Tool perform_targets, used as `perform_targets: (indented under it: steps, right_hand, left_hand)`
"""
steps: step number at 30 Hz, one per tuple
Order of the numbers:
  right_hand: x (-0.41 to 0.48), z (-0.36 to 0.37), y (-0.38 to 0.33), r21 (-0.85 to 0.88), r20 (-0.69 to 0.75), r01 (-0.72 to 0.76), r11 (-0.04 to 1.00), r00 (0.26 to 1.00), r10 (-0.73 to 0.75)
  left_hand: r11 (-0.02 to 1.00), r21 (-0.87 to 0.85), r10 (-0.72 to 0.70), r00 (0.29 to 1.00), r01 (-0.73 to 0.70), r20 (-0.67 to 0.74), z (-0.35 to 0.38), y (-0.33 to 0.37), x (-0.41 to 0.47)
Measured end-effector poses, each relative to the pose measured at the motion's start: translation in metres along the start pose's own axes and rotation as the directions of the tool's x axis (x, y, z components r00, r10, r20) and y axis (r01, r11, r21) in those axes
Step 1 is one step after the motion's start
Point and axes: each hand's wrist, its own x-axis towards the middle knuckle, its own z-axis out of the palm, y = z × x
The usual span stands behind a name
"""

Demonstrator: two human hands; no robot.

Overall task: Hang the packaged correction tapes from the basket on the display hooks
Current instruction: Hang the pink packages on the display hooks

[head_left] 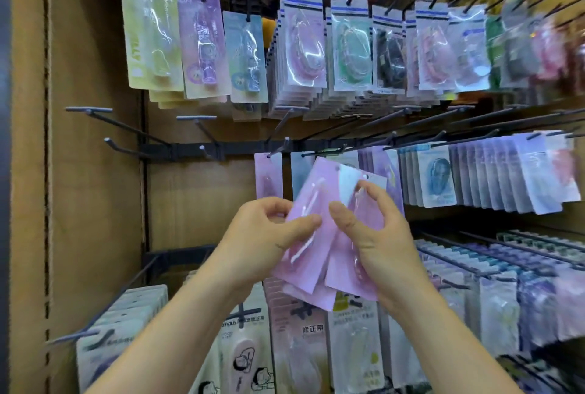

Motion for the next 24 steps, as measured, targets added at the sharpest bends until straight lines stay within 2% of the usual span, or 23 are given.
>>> perform_targets:
  steps: [3,6,10,15,21,24]
  right_hand:
    - [-0.004,-0.008,0.001,-0.061,0.029,-0.016,0.998,0.999,0.018]
    - [-0.007,-0.016,0.001,-0.01,0.058,-0.011,1.0,0.998,0.012]
    - [-0.008,-0.019,0.005,0.018,0.049,0.018,1.0,0.999,-0.018]
    - [0.003,-0.026,0.006,0.041,0.004,0.028,0.999,1.0,-0.028]
    - [0.018,-0.034,0.002,0.036,0.09,0.02,0.999,0.996,-0.023]
    - [0.024,-0.036,0.005,0.056,0.125,-0.015,0.998,0.992,0.008]
  left_hand:
    - [0.964,-0.264,-0.058,0.993,0.028,-0.106,0.004,-0.005,-0.004]
    - [0.943,-0.332,-0.053,0.991,0.009,-0.126,0.011,-0.01,-0.012]
    - [0.95,-0.309,0.01,0.991,-0.051,-0.133,0.019,-0.009,-0.022]
    - [0.948,-0.29,0.036,0.947,-0.133,-0.318,0.019,-0.004,-0.019]
    - [0.947,-0.3,-0.019,0.918,-0.11,-0.395,0.024,0.003,-0.003]
    - [0.968,-0.221,0.018,0.906,-0.122,-0.422,0.027,0.005,0.0]
